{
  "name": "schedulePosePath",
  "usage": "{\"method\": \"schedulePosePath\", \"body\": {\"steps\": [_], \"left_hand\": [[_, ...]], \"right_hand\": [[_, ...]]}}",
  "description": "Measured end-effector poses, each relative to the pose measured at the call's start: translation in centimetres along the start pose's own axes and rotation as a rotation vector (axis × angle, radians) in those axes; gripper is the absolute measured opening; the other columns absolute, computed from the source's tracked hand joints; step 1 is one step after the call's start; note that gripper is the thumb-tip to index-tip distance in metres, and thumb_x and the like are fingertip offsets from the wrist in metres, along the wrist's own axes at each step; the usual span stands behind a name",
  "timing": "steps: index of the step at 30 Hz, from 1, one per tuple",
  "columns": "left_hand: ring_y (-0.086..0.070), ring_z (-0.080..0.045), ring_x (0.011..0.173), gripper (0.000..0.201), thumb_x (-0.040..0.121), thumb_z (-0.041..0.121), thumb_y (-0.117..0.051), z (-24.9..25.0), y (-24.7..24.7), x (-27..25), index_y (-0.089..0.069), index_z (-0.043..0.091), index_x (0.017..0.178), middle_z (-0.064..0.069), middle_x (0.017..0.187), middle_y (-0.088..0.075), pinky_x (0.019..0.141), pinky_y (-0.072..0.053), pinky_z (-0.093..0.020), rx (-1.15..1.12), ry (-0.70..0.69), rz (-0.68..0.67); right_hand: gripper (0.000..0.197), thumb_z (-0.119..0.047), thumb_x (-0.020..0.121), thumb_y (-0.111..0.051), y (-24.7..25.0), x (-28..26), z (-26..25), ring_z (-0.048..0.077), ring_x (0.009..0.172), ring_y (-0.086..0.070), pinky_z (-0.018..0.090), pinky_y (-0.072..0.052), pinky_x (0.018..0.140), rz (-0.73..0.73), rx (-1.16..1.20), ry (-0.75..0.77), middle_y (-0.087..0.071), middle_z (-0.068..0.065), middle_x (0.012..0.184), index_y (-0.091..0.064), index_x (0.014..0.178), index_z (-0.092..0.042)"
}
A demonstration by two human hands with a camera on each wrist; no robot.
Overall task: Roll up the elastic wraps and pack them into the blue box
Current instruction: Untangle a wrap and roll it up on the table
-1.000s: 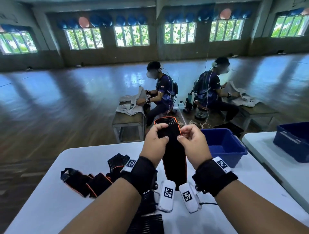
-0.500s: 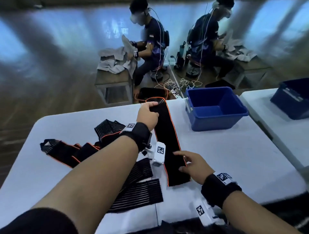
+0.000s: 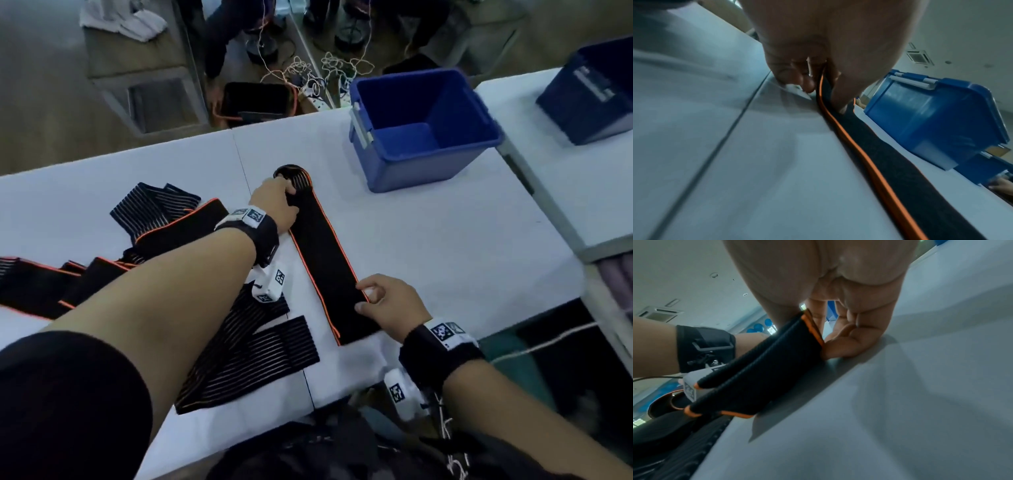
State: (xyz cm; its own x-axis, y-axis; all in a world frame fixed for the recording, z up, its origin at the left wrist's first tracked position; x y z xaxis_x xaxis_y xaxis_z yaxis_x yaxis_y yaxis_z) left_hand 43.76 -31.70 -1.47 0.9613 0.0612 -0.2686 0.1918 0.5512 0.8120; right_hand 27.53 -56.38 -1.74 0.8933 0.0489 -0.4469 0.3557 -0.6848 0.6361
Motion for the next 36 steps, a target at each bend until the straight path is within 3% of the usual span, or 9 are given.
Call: {"method": "schedulePosePath", "body": {"steps": [7, 14, 18, 21, 24, 26, 30, 33, 36], "left_hand": [[-0.042, -0.036, 0.127, 0.052, 0.089, 0.038, -0.067, 1.2, 1.6, -2.1, -0.053, 0.027, 0.137, -0.011, 0.139, -0.041, 0.103, -0.039, -0.042, 0.092, 0.030, 0.132], [-0.064, -0.012, 0.086, 0.022, 0.096, 0.013, -0.054, 3.8, 0.3, -14.0, -0.069, 0.026, 0.104, 0.013, 0.091, -0.066, 0.084, -0.051, -0.028, -0.066, -0.030, 0.003], [-0.063, -0.006, 0.089, 0.042, 0.087, -0.006, -0.050, 3.4, -3.8, -20.8, -0.070, 0.021, 0.113, 0.009, 0.101, -0.068, 0.085, -0.051, -0.019, -0.100, 0.082, -0.006], [-0.058, -0.008, 0.088, 0.049, 0.085, -0.008, -0.056, 3.2, -6.7, -23.8, -0.066, 0.021, 0.124, 0.017, 0.095, -0.055, 0.077, -0.047, -0.008, -0.158, 0.171, 0.034], [-0.054, 0.007, 0.078, 0.050, 0.083, 0.003, -0.072, 3.3, -8.4, -24.8, -0.063, 0.029, 0.125, 0.017, 0.093, -0.055, 0.072, -0.037, 0.002, -0.209, 0.211, 0.081], [-0.054, 0.007, 0.075, 0.047, 0.080, 0.012, -0.079, 3.1, -8.8, -24.6, -0.066, 0.030, 0.121, 0.012, 0.090, -0.060, 0.069, -0.035, 0.000, -0.251, 0.254, 0.145], [-0.056, 0.004, 0.076, 0.027, 0.084, 0.025, -0.077, 3.2, -8.9, -24.2, -0.071, 0.034, 0.109, 0.017, 0.079, -0.062, 0.070, -0.040, -0.012, -0.294, 0.280, 0.194], [-0.063, 0.004, 0.079, 0.025, 0.085, 0.026, -0.076, 3.2, -9.1, -23.9, -0.072, 0.030, 0.109, 0.016, 0.081, -0.070, 0.078, -0.047, -0.016, -0.399, 0.280, 0.211], [-0.067, 0.001, 0.081, 0.024, 0.085, 0.032, -0.076, 2.8, -9.6, -23.4, -0.065, 0.030, 0.107, 0.010, 0.076, -0.074, 0.073, -0.046, -0.019, -0.463, 0.371, 0.269]], "right_hand": [[0.015, -0.034, 0.090, -0.065, 0.9, 0.7, 0.0, 0.015, 0.072, -0.061, 0.031, -0.058, 0.062, -0.214, 0.240, -0.081, -0.060, -0.007, 0.075, -0.070, 0.099, -0.022], [0.018, -0.018, 0.096, -0.051, 2.3, 1.7, 1.5, 0.018, 0.086, -0.070, 0.028, -0.055, 0.064, -0.423, 0.180, 0.053, -0.067, 0.000, 0.096, -0.067, 0.104, -0.023], [0.023, -0.004, 0.092, -0.053, 2.9, 1.9, 1.8, 0.014, 0.076, -0.061, 0.026, -0.051, 0.061, -0.537, 0.136, 0.150, -0.063, -0.002, 0.093, -0.065, 0.106, -0.017], [0.032, 0.002, 0.083, -0.062, 2.8, 1.8, 2.2, 0.013, 0.071, -0.057, 0.022, -0.049, 0.061, -0.544, 0.076, 0.295, -0.062, -0.002, 0.095, -0.062, 0.109, -0.017], [0.042, -0.008, 0.080, -0.073, 2.4, 1.5, 2.3, 0.014, 0.077, -0.058, 0.030, -0.055, 0.078, -0.527, -0.030, 0.367, -0.060, -0.001, 0.101, -0.061, 0.119, -0.016], [0.046, -0.021, 0.079, -0.077, 2.3, 1.5, 2.4, 0.016, 0.083, -0.060, 0.032, -0.053, 0.086, -0.450, -0.129, 0.409, -0.060, 0.000, 0.104, -0.060, 0.122, -0.019], [0.040, -0.037, 0.086, -0.069, 2.3, 1.1, 1.9, 0.016, 0.082, -0.060, 0.031, -0.049, 0.075, -0.393, -0.126, 0.439, -0.060, -0.003, 0.090, -0.052, 0.121, -0.030], [0.020, -0.036, 0.095, -0.057, 2.1, 0.9, 1.0, 0.024, 0.080, -0.059, 0.035, -0.046, 0.071, -0.386, -0.243, 0.513, -0.062, 0.004, 0.086, -0.060, 0.104, -0.018], [0.036, -0.039, 0.098, -0.052, 1.9, 1.6, 0.8, 0.028, 0.074, -0.059, 0.041, -0.050, 0.074, -0.359, -0.193, 0.411, -0.064, 0.009, 0.078, -0.059, 0.080, -0.008]]}}
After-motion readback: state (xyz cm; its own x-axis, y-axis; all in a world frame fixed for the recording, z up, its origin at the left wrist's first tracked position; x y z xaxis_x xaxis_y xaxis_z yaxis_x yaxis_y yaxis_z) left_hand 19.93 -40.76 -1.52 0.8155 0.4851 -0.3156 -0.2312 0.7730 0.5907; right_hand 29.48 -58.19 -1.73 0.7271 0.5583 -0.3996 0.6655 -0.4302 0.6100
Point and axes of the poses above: each hand's wrist, its own x-axis towards the middle knuckle, its own y-axis out of the back of the hand, z = x × y, the point moved 4 cm from there along x, towards the middle knuckle
